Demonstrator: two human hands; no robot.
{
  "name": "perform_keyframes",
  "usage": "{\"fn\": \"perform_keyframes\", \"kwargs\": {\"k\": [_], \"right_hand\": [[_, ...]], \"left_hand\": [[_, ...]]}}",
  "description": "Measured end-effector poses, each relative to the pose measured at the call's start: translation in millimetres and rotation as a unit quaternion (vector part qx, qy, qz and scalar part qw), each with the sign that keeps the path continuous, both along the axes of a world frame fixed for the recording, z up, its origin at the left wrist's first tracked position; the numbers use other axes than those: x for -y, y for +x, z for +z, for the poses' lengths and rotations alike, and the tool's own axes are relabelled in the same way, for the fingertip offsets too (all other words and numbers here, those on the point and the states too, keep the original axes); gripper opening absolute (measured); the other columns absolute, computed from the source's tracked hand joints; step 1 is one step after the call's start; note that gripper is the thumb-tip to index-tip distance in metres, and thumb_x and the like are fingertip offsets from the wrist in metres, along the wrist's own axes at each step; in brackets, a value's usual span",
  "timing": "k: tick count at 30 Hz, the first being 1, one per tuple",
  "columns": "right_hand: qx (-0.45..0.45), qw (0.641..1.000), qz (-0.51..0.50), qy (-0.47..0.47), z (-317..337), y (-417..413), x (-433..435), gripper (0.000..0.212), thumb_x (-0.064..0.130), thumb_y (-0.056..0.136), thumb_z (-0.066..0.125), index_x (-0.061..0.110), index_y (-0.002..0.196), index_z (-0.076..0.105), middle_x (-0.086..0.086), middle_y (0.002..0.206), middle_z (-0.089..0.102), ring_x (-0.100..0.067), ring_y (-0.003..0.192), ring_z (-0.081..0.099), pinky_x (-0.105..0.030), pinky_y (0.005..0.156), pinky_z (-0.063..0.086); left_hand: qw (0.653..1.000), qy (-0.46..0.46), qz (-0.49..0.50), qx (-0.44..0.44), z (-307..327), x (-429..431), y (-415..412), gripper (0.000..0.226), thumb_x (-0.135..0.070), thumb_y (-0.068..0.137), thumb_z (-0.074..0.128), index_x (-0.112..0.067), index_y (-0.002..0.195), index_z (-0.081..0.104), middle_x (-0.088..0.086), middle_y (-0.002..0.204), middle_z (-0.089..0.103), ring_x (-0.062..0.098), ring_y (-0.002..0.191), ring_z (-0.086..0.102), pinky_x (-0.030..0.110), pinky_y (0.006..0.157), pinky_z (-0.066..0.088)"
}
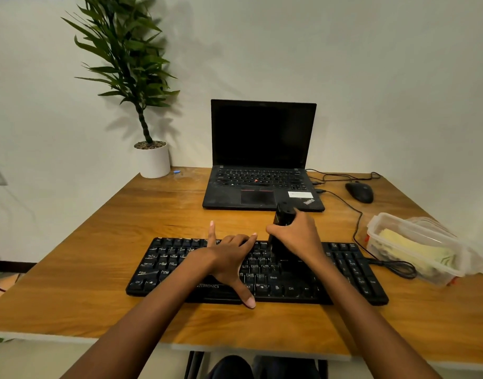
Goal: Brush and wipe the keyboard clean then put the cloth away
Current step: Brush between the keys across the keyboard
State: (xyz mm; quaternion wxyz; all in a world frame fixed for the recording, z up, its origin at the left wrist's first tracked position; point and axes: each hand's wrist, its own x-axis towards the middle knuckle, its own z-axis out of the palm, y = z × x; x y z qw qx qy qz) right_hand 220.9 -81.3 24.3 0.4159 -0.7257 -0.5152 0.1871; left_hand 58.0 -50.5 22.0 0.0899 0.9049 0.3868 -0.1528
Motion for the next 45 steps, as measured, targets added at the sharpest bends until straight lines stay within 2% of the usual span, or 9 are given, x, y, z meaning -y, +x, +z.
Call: {"fn": "perform_keyframes", "kwargs": {"k": [5, 9, 13, 18, 25, 30, 34, 40, 45], "right_hand": [[-0.049, 0.988, 0.114, -0.097, 25.4, 18.0, -0.2, 0.015, 0.017, 0.071, 0.071, 0.013, 0.071, 0.056, -0.004, 0.072, 0.062, -0.019, 0.068, 0.064, -0.032, 0.057, 0.053], [-0.046, 0.998, 0.027, 0.021, 21.1, 12.9, -16.2, 0.019, 0.023, 0.072, 0.071, 0.014, 0.083, 0.058, 0.001, 0.076, 0.061, -0.017, 0.077, 0.062, -0.035, 0.063, 0.058], [-0.015, 1.000, 0.010, -0.009, -0.6, -0.4, -13.2, 0.022, 0.027, 0.066, 0.071, 0.014, 0.078, 0.058, -0.002, 0.076, 0.063, -0.020, 0.075, 0.062, -0.037, 0.069, 0.053], [-0.035, 0.990, 0.077, -0.110, 19.7, 14.6, -18.4, 0.025, 0.021, 0.068, 0.072, 0.007, 0.082, 0.057, -0.006, 0.076, 0.061, -0.018, 0.067, 0.063, -0.028, 0.048, 0.053], [-0.019, 0.999, 0.024, -0.016, -1.4, -3.9, -24.0, 0.023, 0.029, 0.067, 0.072, 0.014, 0.078, 0.057, -0.001, 0.075, 0.062, -0.018, 0.071, 0.062, -0.037, 0.068, 0.055], [-0.031, 0.993, 0.066, -0.094, 15.5, 12.1, -28.3, 0.024, 0.023, 0.068, 0.072, 0.008, 0.078, 0.056, -0.003, 0.071, 0.058, -0.014, 0.060, 0.058, -0.025, 0.047, 0.049], [-0.049, 0.999, 0.010, 0.016, 10.4, 9.9, -29.3, 0.026, 0.025, 0.072, 0.072, 0.008, 0.088, 0.059, -0.002, 0.078, 0.061, -0.018, 0.077, 0.062, -0.031, 0.062, 0.054], [-0.074, 0.989, 0.076, -0.100, 14.6, 12.1, -21.1, 0.019, 0.015, 0.068, 0.071, 0.009, 0.074, 0.055, -0.007, 0.075, 0.062, -0.021, 0.069, 0.063, -0.033, 0.055, 0.055], [-0.080, 0.997, -0.010, 0.003, 8.7, 16.7, -25.7, 0.027, 0.024, 0.071, 0.072, 0.007, 0.089, 0.061, -0.008, 0.085, 0.066, -0.022, 0.080, 0.066, -0.038, 0.063, 0.058]], "left_hand": [[1.000, 0.003, 0.000, -0.005, 0.6, 1.7, 0.0, 0.133, -0.068, 0.065, 0.068, -0.018, 0.144, -0.027, 0.002, 0.159, -0.009, 0.024, 0.145, -0.009, 0.067, 0.095, -0.029], [1.000, 0.003, 0.006, -0.003, 0.4, 1.8, 0.0, 0.133, -0.068, 0.065, 0.069, -0.018, 0.144, -0.026, 0.002, 0.159, -0.010, 0.023, 0.145, -0.011, 0.065, 0.090, -0.033], [1.000, 0.003, 0.010, -0.010, 0.4, 1.4, 1.3, 0.134, -0.068, 0.064, 0.069, -0.017, 0.145, -0.025, 0.003, 0.159, -0.009, 0.024, 0.145, -0.011, 0.064, 0.090, -0.032], [1.000, 0.005, 0.006, -0.004, -0.2, 0.6, 0.4, 0.135, -0.070, 0.064, 0.068, -0.016, 0.145, -0.025, 0.003, 0.159, -0.008, 0.023, 0.145, -0.010, 0.066, 0.091, -0.033], [1.000, 0.004, 0.008, -0.002, -1.2, -0.5, 0.5, 0.135, -0.069, 0.063, 0.068, -0.016, 0.145, -0.026, 0.003, 0.159, -0.006, 0.023, 0.145, -0.010, 0.062, 0.088, -0.035], [1.000, 0.004, 0.008, -0.009, -0.3, 0.1, 1.3, 0.135, -0.070, 0.063, 0.068, -0.017, 0.145, -0.025, 0.002, 0.159, -0.008, 0.023, 0.145, -0.011, 0.063, 0.090, -0.034], [1.000, 0.009, 0.009, -0.011, -0.4, 0.2, 1.0, 0.134, -0.070, 0.064, 0.067, -0.016, 0.145, -0.024, 0.002, 0.159, -0.008, 0.024, 0.145, -0.010, 0.064, 0.091, -0.033], [1.000, 0.007, 0.011, -0.016, 0.0, 0.4, 1.2, 0.134, -0.070, 0.064, 0.067, -0.017, 0.145, -0.025, 0.003, 0.159, -0.008, 0.025, 0.145, -0.009, 0.063, 0.090, -0.033], [1.000, 0.005, 0.012, -0.013, 0.7, 1.1, 0.9, 0.134, -0.070, 0.064, 0.067, -0.016, 0.145, -0.025, 0.003, 0.159, -0.008, 0.025, 0.145, -0.010, 0.063, 0.090, -0.033]]}}
